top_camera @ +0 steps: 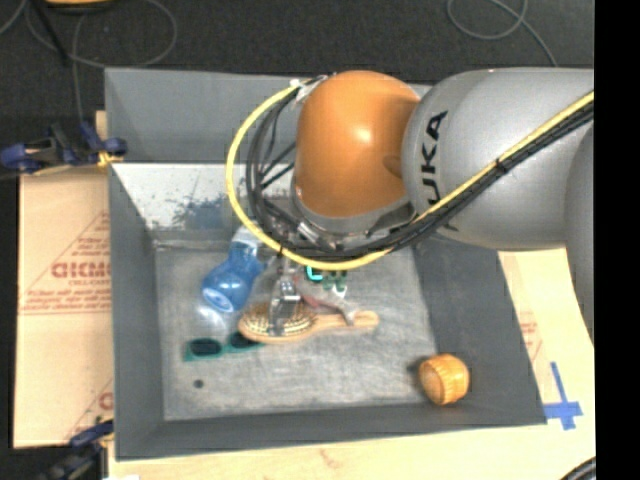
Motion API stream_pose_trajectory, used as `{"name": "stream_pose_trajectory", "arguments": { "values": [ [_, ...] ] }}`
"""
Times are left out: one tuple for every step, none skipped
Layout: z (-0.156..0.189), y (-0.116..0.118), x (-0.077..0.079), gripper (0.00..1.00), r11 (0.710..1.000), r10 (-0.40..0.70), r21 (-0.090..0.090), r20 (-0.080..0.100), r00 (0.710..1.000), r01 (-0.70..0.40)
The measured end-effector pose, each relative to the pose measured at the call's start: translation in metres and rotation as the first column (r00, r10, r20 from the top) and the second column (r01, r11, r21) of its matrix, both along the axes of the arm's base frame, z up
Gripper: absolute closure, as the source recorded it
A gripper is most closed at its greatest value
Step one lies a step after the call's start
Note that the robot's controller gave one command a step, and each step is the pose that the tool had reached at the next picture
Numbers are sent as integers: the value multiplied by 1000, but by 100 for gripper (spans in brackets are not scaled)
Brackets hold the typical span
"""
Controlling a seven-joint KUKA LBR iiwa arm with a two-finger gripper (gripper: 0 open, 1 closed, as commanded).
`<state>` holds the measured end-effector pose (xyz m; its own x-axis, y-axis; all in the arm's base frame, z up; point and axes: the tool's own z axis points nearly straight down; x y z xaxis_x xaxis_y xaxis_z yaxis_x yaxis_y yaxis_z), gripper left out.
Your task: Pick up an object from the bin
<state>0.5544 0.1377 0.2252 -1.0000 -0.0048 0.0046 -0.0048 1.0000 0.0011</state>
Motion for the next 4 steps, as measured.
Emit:
{"name": "stream_pose_trajectory", "arguments": {
  "values": [
    [4, -1, 2, 0, 1000, -3, 1, 8, 1000, 3],
    [-37, -3, 5, 0, 1000, 0, 3, 16, 1000, 0],
    [-99, -7, -7, 0, 997, -77, 2, 10, 997, 77],
    [-144, -47, 5, 100, 999, 35, 4, 17, 999, -35]
  ]
}}
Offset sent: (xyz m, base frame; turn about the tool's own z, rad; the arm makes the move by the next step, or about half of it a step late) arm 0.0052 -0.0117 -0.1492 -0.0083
